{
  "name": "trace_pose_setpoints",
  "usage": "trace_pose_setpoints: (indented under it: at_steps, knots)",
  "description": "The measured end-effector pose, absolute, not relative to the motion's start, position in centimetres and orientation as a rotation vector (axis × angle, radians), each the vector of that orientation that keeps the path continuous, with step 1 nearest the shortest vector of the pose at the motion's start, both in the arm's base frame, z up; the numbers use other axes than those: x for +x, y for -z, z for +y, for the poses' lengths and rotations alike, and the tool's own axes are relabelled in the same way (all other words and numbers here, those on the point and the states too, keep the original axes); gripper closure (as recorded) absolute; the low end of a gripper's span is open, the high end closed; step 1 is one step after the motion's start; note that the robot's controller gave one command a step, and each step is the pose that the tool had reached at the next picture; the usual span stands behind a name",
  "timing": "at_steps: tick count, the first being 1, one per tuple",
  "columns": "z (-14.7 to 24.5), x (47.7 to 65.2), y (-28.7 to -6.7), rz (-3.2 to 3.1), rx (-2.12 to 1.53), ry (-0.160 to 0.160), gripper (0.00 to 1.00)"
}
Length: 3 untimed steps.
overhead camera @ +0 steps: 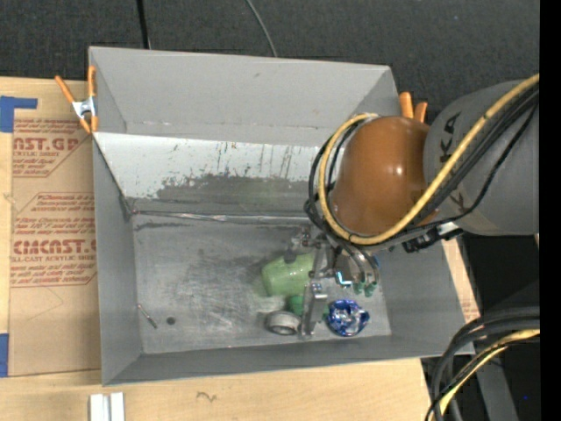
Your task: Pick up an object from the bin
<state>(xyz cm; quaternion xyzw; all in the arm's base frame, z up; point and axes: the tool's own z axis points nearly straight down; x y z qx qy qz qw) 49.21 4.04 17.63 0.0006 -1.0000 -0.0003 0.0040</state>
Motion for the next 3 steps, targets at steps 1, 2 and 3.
trace_pose_setpoints:
  at_steps: [1, 2, 3]
  knots:
    - [-0.37, 56.44, -7.22, -3.131, 0.157, 0.008, 0.0]
    - [-0.25, 56.53, -7.46, -3.136, 0.158, 0.003, 0.0]
    - [-0.19, 56.56, -7.57, -3.136, 0.158, 0.002, 0.0]
